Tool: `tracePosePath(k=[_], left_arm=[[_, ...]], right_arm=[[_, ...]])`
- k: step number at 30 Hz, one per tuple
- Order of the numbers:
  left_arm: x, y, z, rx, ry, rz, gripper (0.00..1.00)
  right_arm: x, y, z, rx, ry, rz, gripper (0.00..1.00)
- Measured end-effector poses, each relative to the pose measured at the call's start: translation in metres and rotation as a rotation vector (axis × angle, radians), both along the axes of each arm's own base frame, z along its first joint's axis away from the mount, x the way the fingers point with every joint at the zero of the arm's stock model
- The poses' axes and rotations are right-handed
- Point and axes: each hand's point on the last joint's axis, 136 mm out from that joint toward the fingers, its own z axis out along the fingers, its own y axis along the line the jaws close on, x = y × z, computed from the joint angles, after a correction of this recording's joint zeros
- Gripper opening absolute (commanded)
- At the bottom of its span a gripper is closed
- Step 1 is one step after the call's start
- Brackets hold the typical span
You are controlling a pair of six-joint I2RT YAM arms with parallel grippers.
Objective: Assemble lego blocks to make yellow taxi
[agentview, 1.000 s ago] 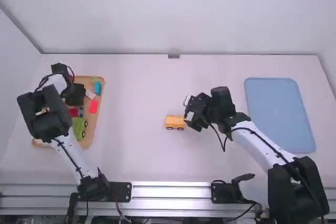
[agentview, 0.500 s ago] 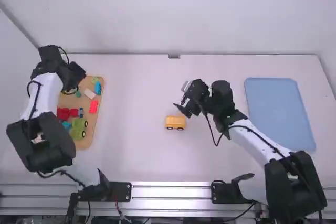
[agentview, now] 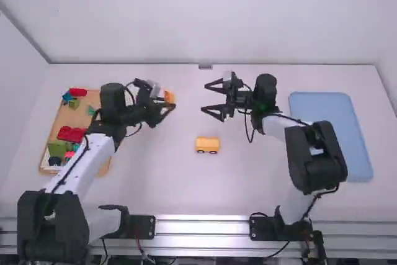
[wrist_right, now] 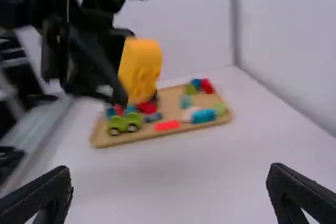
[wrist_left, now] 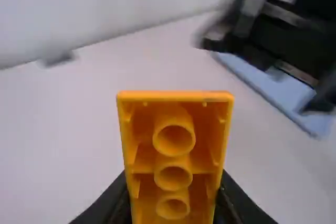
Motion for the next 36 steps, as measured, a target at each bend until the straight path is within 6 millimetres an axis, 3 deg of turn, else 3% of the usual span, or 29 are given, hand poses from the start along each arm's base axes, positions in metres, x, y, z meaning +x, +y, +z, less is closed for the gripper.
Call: tracePosePath(k=[2,6,13,19,23,32,33,34,36], left_arm=[[-0.02,-0.024,-0.005,-0.022,-0.058,-0.142,0.05],[-0.033,-0.039,-0.007,-0.063,-0.14,-0.274,0.04],[-0.031,-0.046,-0.013,-0.107,-0.189,-0.36,0.02],[-0.022,-0.048,-0.009,-0.144,-0.219,-0.369,0.02],[-0.024,-0.05,-0.009,-0.163,-0.213,-0.391,0.02],[-0.029,-0.051,-0.009,-0.187,-0.182,-0.413,0.04],[-0.028,-0.051,-0.009,-0.19,-0.174,-0.41,0.07],[-0.029,-0.051,-0.009,-0.193,-0.169,-0.41,0.23],[-0.029,-0.051,-0.009,-0.193,-0.168,-0.411,0.68]], right_arm=[[-0.008,0.013,0.006,0.009,0.039,0.127,0.93],[-0.021,0.027,0.01,0.005,0.089,0.251,0.83],[-0.043,0.039,0.01,-0.005,0.128,0.35,0.76],[-0.052,0.047,0.01,-0.007,0.128,0.387,0.56],[-0.054,0.049,0.011,-0.006,0.123,0.389,0.53],[-0.051,0.05,0.011,0.003,0.073,0.371,0.25],[-0.05,0.05,0.011,0.004,0.063,0.368,0.17],[-0.05,0.05,0.011,0.005,0.057,0.368,0.13],[-0.05,0.05,0.011,0.007,0.05,0.368,0.12]])
